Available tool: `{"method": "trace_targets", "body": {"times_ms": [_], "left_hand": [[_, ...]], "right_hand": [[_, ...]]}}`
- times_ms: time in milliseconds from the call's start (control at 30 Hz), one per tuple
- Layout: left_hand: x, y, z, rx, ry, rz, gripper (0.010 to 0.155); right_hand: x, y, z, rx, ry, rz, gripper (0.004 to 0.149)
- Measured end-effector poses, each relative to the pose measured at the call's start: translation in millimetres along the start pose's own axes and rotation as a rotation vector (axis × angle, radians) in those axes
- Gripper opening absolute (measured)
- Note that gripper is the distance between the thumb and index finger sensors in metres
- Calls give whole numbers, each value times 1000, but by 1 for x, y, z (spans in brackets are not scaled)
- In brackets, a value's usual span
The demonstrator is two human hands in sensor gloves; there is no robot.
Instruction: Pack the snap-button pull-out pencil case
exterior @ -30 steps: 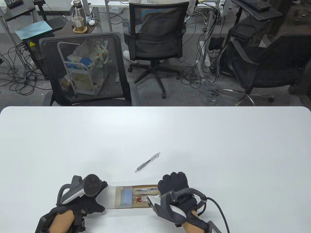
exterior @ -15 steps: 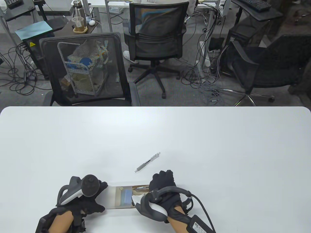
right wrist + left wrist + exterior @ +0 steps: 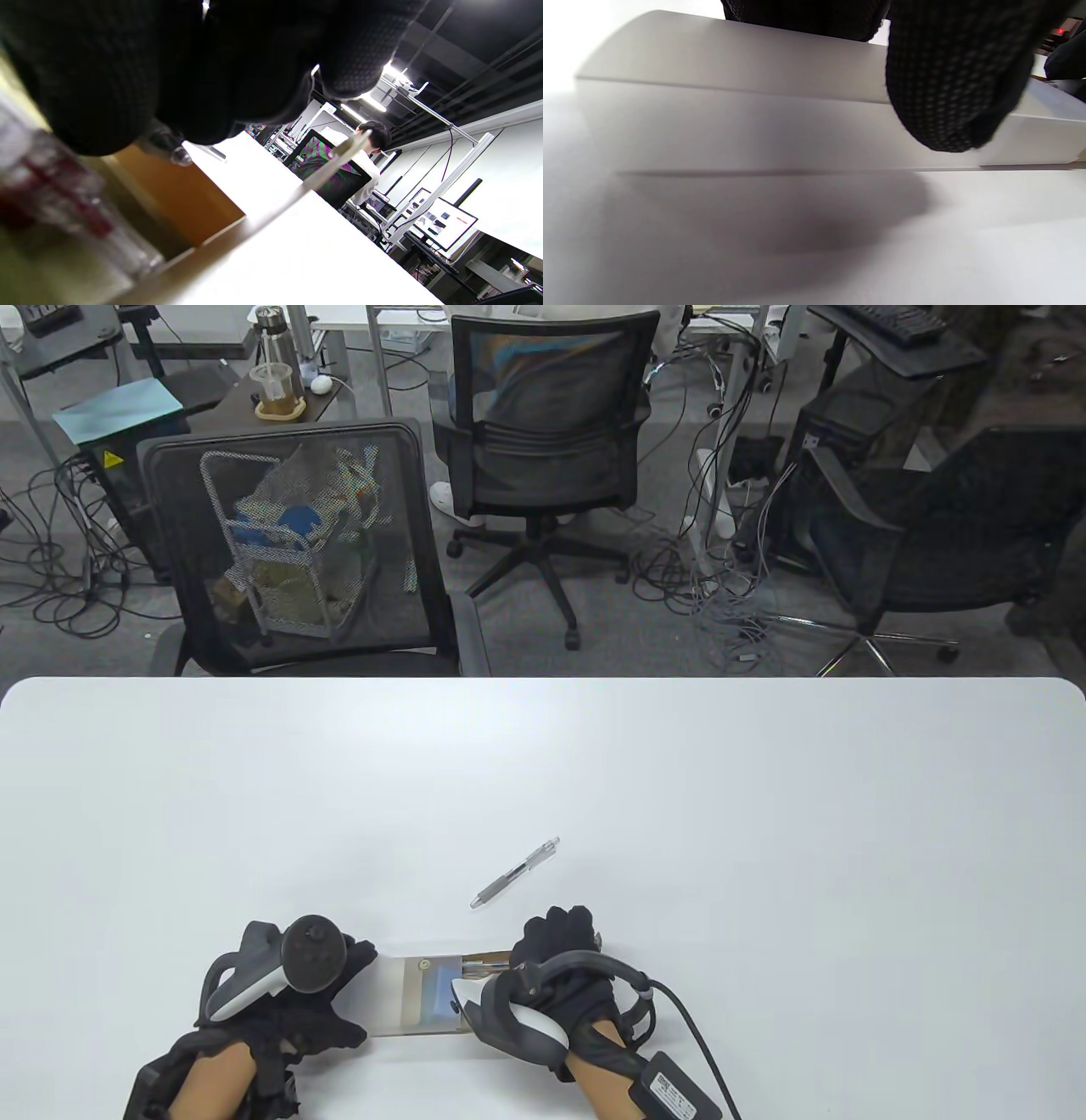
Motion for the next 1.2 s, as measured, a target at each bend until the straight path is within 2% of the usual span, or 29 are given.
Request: {"method": "trace_targets", "body": {"times_ms": [400, 500, 567, 667, 767, 900, 1100, 1200], "left_hand": [[1, 0, 0, 2, -6, 2, 94], [1, 0, 0, 2, -7, 2, 93], [1, 0, 0, 2, -6, 2, 93], [1, 0, 0, 2, -6, 1, 93], [1, 0, 0, 3, -9, 1, 93], [2, 0, 0, 5, -9, -3, 94], [2, 0, 0, 6, -10, -6, 94], [2, 0, 0, 5, -4, -10, 94]], "right_hand": [[3, 0, 0, -7, 39, 4, 42], [18, -1, 4, -9, 170, -41, 44], [41, -4, 6, 11, 327, -151, 46], [68, -9, 4, 18, 434, -242, 54], [95, -19, -5, 27, 464, -326, 62], [125, -43, -32, 12, 535, -430, 70], [135, -65, -64, -45, 572, -479, 74], [138, -68, -71, -62, 567, -484, 74]]}}
Point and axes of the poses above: the tracker on the back of each hand, its own x axis roughly to the little-finger side, its own y axis roughly from the wrist to the fingertips, z = x × y, the point moved 4 cm from there along y, roughly from the wrist to the fingertips, and after that the axes turned 11 degrees about x, right-handed, at the moved point
